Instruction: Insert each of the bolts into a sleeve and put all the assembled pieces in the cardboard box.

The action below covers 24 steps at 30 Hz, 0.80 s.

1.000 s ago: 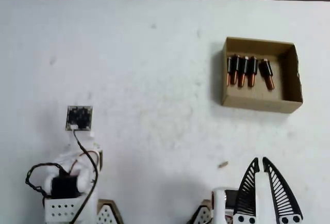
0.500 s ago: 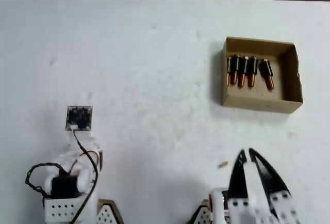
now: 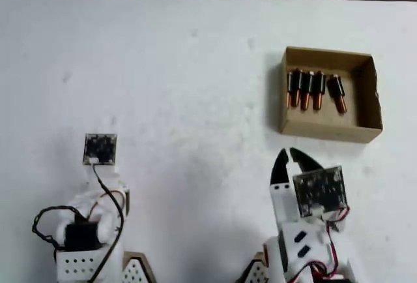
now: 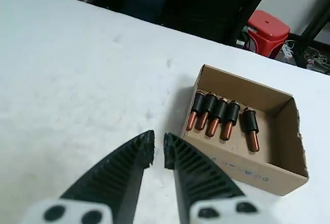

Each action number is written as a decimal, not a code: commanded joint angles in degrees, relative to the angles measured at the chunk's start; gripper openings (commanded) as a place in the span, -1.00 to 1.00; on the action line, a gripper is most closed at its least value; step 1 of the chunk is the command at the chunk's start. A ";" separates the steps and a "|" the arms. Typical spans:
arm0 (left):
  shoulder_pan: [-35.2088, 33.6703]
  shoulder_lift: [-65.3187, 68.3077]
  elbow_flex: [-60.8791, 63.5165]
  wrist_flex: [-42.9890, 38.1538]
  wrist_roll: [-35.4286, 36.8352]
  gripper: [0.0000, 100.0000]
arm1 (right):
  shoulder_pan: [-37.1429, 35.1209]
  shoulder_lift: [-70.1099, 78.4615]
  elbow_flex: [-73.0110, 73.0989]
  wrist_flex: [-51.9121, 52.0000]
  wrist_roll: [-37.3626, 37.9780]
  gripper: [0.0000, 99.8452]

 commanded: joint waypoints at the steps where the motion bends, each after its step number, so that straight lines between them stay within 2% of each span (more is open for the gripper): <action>1: -0.31 -0.57 -0.09 0.26 0.62 -0.95 | -0.40 0.13 2.29 -2.86 0.18 -0.96; 7: -0.31 -0.57 -0.09 0.26 0.62 -0.95 | -0.31 0.13 10.02 -5.67 -0.18 -0.96; 24: -0.31 -0.57 -0.09 0.26 0.62 -0.95 | 1.63 0.13 25.85 -5.67 -0.35 -0.97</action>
